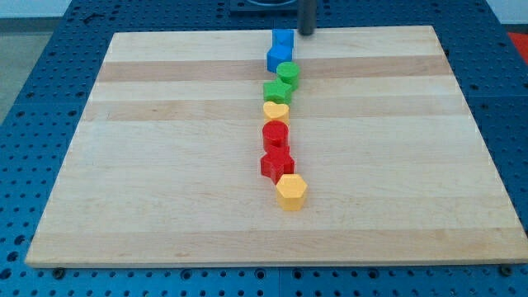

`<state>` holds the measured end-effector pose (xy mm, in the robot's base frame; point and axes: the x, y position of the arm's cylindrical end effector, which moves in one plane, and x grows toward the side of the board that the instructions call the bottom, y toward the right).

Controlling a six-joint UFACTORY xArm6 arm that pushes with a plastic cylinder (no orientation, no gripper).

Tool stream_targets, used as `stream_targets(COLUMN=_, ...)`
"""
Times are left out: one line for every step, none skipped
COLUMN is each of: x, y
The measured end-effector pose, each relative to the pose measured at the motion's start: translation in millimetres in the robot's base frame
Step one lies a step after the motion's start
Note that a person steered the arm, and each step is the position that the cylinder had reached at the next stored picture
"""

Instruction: Nudge the green circle left a bit

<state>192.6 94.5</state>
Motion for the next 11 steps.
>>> stream_targets(x=32.7, y=45.9)
stream_targets(x=83.6, y=45.9)
stream_targets(x=111.8, y=35.9)
stream_targets(x=122.2, y=28.9)
stream_targets(x=122.2, y=27.2)
stream_targets(x=122.2, y=21.0)
stream_targets(x=123.3, y=10.5)
stream_targets(x=124.0, y=3.9)
stream_targets(x=124.7, y=-2.1)
stream_targets(x=125.5, y=-10.5)
stream_targets(x=125.5, y=-21.3)
